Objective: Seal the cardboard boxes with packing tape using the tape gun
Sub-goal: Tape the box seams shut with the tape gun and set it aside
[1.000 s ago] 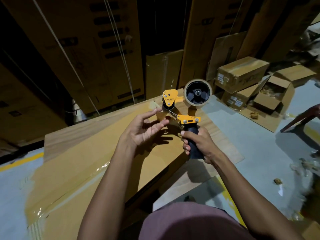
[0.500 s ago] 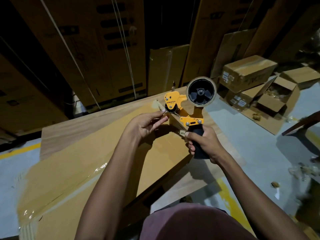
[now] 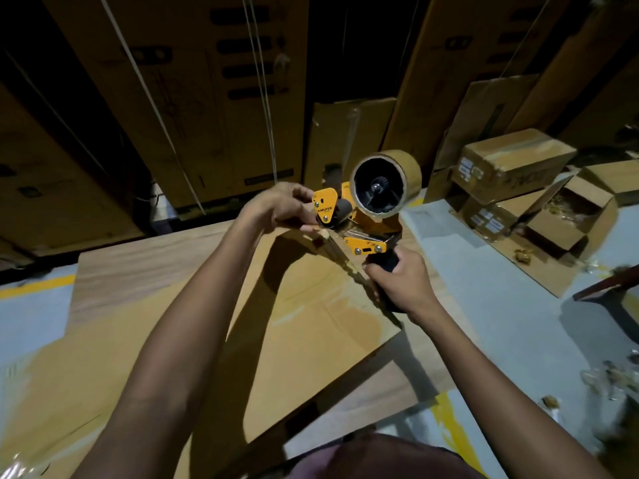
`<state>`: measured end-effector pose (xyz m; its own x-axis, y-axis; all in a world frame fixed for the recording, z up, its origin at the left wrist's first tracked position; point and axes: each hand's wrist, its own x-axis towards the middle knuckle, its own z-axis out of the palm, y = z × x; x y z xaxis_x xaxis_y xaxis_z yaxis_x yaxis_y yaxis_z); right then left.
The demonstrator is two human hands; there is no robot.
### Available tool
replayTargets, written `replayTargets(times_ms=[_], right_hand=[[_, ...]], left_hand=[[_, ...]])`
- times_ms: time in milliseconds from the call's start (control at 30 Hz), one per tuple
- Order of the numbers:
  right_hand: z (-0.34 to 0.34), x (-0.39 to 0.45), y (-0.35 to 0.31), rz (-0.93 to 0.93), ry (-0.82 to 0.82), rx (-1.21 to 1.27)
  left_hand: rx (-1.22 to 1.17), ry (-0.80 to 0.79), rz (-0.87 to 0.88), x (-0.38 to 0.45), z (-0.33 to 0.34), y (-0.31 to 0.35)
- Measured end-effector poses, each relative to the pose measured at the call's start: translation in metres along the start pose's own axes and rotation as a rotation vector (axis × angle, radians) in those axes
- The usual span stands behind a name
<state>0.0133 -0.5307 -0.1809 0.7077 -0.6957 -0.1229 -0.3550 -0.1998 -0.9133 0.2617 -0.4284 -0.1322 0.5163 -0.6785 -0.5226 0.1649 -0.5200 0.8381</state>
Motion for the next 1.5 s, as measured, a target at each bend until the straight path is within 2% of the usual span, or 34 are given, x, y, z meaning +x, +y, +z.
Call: replayTargets(times_ms=[133, 267, 433, 533, 733, 867, 1033, 1133, 1267, 1500], right_hand=[[0.018, 0.01, -0.002, -0.026, 0.104, -0.073], [0.03, 0.015, 0.002, 0.009, 0.137, -0.086], [0.032, 0.025, 0.007, 0.034, 0.099, -0.184], [0.034, 0.029, 0.008, 0.042, 0.089, -0.262], [0.036, 0.032, 0.014, 0.073, 0.104, -0.293], [0.037, 0.03, 0.013, 0.063, 0.097, -0.306], [0.036, 0.029, 0.01, 0.062, 0.102, -0.31], [0.036, 0.028, 0.007, 0.053, 0.103, -0.334], [0.034, 0.025, 0.003, 0.061, 0.089, -0.341], [0.018, 0.014, -0.006, 0.232, -0.005, -0.069]], left_hand=[[0.268, 0.165, 0.224, 0.02, 0.011, 0.013], [0.813, 0.309, 0.297, 0.045, 0.021, 0.006], [0.903, 0.4, 0.227, 0.056, 0.024, -0.007], [0.884, 0.482, 0.251, 0.058, 0.028, -0.016], [0.82, 0.541, 0.337, 0.054, 0.04, -0.029], [0.692, 0.553, 0.355, 0.054, 0.042, -0.04], [0.443, 0.524, 0.177, 0.06, 0.031, -0.042], [0.308, 0.575, 0.076, 0.059, 0.034, -0.049], [0.295, 0.677, -0.007, 0.055, 0.045, -0.046], [0.31, 0.736, -0.036, 0.055, 0.053, -0.043]])
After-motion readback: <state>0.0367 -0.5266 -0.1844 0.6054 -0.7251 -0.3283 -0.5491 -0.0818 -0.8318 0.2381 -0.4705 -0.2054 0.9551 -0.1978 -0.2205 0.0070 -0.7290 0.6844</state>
